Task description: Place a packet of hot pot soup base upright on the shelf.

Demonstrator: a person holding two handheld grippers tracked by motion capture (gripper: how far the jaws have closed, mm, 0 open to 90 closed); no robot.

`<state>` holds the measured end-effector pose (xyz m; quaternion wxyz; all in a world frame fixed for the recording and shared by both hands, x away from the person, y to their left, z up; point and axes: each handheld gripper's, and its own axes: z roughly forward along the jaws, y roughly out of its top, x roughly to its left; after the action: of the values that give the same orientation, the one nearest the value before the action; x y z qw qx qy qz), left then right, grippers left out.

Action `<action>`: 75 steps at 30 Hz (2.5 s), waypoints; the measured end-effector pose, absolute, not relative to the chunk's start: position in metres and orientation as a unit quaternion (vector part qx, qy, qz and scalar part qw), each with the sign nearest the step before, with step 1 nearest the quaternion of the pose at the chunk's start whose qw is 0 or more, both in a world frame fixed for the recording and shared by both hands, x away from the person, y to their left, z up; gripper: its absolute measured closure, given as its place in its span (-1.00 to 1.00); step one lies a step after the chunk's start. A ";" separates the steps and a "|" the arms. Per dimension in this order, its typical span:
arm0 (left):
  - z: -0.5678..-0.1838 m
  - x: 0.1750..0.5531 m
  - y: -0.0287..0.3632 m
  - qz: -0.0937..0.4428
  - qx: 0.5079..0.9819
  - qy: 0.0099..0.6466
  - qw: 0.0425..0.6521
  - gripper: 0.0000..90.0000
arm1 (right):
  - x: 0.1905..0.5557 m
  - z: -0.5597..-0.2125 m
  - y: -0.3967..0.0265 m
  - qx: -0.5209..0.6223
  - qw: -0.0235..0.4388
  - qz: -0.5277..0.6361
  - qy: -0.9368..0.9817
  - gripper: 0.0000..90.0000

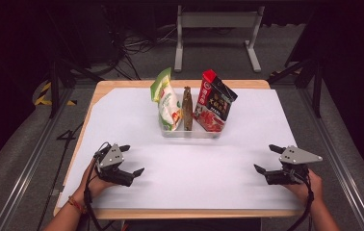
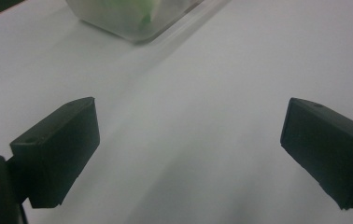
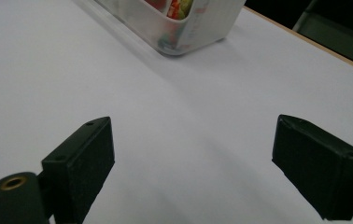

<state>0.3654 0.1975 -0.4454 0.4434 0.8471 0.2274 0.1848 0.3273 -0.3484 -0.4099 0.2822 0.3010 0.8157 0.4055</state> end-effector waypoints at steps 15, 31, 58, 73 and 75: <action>-0.446 0.365 0.193 0.182 0.849 0.221 0.444 -0.88 | 0.311 -0.417 -0.374 0.341 0.292 0.421 0.788 -0.72; -0.444 0.364 0.195 0.187 0.846 0.225 0.446 -0.88 | 0.305 -0.424 -0.390 0.364 0.294 0.440 0.767 -0.72; -0.445 0.362 0.194 0.185 0.849 0.221 0.443 -0.89 | 0.308 -0.434 -0.385 0.358 0.303 0.420 0.777 -0.74; -0.446 0.367 0.195 0.186 0.849 0.221 0.442 -0.88 | 0.310 -0.435 -0.386 0.366 0.298 0.418 0.777 -0.76; -0.446 0.367 0.194 0.184 0.851 0.220 0.440 -0.88 | 0.310 -0.435 -0.386 0.366 0.299 0.417 0.777 -0.77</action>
<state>0.3674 0.1941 -0.4459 0.4399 0.8510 0.2198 0.1841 0.3105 -0.3860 -0.4346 0.2985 0.3664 0.7765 0.4167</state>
